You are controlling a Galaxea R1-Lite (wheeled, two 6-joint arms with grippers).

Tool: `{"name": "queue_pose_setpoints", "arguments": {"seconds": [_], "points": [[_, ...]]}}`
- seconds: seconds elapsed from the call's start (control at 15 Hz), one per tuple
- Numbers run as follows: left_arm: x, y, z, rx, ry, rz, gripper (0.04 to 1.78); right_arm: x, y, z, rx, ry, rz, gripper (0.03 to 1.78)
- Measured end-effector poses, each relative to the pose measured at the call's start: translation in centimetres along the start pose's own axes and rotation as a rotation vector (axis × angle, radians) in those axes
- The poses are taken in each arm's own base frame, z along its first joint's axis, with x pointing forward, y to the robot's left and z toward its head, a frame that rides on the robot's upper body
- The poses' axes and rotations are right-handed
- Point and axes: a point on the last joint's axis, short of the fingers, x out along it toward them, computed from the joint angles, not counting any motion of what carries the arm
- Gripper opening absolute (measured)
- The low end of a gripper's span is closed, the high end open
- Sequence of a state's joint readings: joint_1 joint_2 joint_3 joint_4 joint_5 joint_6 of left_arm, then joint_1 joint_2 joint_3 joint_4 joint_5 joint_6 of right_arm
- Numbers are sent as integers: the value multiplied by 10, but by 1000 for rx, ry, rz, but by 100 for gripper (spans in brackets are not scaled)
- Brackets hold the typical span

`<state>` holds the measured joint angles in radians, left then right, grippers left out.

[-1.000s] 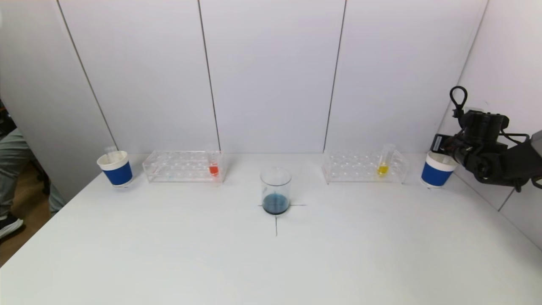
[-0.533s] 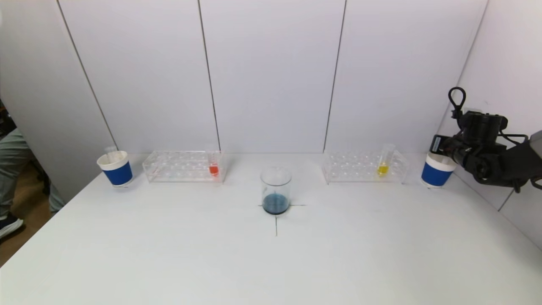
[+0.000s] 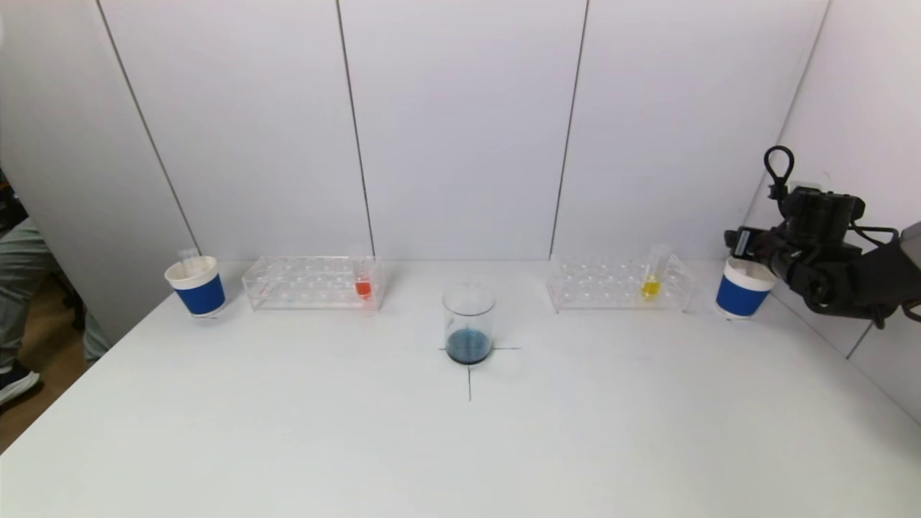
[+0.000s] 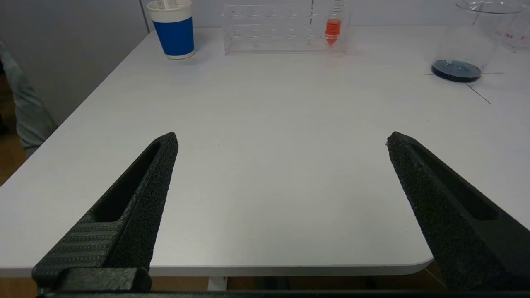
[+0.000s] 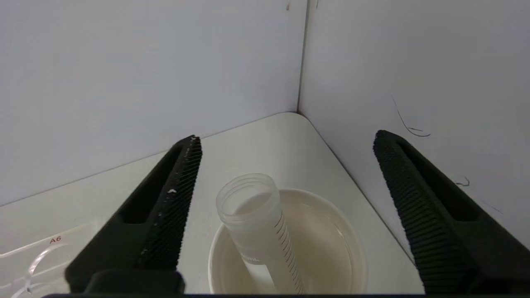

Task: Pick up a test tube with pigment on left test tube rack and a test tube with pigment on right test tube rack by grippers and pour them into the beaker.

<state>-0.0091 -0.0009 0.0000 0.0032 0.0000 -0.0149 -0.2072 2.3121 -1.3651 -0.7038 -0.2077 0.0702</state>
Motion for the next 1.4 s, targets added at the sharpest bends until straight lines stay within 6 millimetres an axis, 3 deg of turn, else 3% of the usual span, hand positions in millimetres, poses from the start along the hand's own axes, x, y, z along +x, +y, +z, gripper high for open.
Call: {"name": "queue_pose_setpoints", "arguments": {"seconds": [0.2, 0.47, 0.73, 1.0, 1.2, 1.4], "points": [[0, 0, 0, 0, 0, 0, 176, -8, 2, 9, 0, -16, 9, 176], [0, 0, 0, 0, 0, 0, 176, -45, 18, 30, -6, -39, 60, 178], [0, 0, 0, 0, 0, 0, 176, -121, 38, 60, -10, -92, 150, 178], [0, 0, 0, 0, 0, 0, 176, -213, 44, 77, -24, -158, 240, 178], [0, 0, 0, 0, 0, 0, 176, -267, 31, 77, -35, -207, 241, 178], [0, 0, 0, 0, 0, 0, 176, -303, 7, 75, -17, -258, 173, 178]]}}
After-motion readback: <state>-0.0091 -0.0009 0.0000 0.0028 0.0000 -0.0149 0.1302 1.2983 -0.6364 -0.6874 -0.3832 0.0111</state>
